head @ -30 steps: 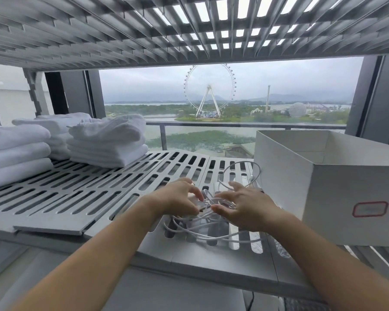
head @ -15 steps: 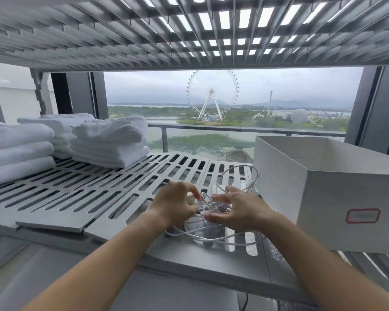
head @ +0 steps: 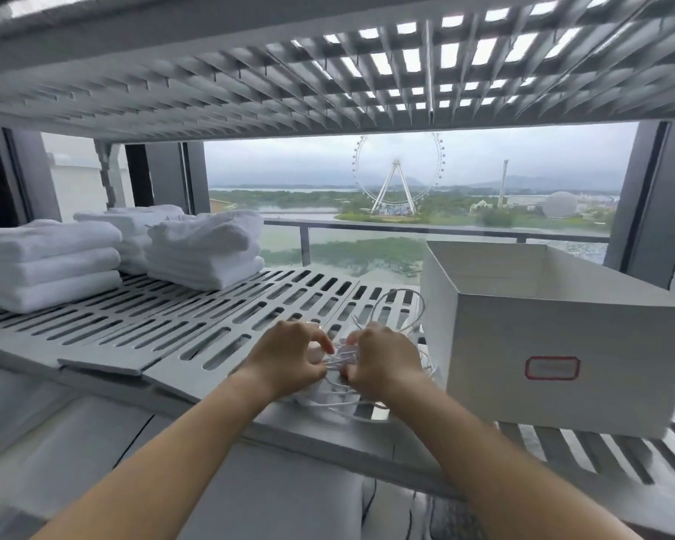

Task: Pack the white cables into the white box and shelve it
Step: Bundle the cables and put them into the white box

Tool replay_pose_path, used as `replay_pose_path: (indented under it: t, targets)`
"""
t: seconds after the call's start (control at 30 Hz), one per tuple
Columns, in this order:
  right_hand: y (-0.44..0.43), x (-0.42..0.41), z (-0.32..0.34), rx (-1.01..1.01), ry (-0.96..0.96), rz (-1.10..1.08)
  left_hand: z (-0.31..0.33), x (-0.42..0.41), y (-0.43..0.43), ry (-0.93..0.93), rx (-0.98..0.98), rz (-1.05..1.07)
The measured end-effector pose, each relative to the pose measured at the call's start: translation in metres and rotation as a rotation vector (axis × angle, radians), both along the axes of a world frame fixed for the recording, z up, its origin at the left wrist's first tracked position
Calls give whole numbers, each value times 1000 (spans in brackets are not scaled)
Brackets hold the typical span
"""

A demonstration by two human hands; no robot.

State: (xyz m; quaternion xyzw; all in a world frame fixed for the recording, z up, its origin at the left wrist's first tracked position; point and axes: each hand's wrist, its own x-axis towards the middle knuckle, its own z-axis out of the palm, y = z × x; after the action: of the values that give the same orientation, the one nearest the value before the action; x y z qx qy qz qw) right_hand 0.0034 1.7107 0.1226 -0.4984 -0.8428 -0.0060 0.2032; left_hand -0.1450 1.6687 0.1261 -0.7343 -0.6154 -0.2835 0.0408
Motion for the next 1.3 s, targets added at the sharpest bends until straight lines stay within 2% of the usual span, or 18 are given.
replay_pose_path:
  t: [0.17,0.3,0.43,0.57,0.73,0.93,1.07,1.3]
  targets:
    - [-20,6,-2,8,-84,45,-5,25,-19,-96,20,62]
    - [-15,14,-5,-109,-194,56,-6,36,-28,-113,-17,122]
    - [-10,16,-9,-174,-191,66,-10,35,-39,-139,-30,144]
    - [-19,16,-6,-90,-101,104,-16,36,-51,-126,45,134]
    - [-31,13,1,-8,-92,114,-19,32,-58,-95,87,161]
    - [-33,14,4,35,-67,146,-13,24,-54,-63,68,98]
    - [-32,17,6,33,37,166,-9,19,-55,-103,119,62]
    - [-35,7,29,243,105,180,11,4,-61,-136,257,46]
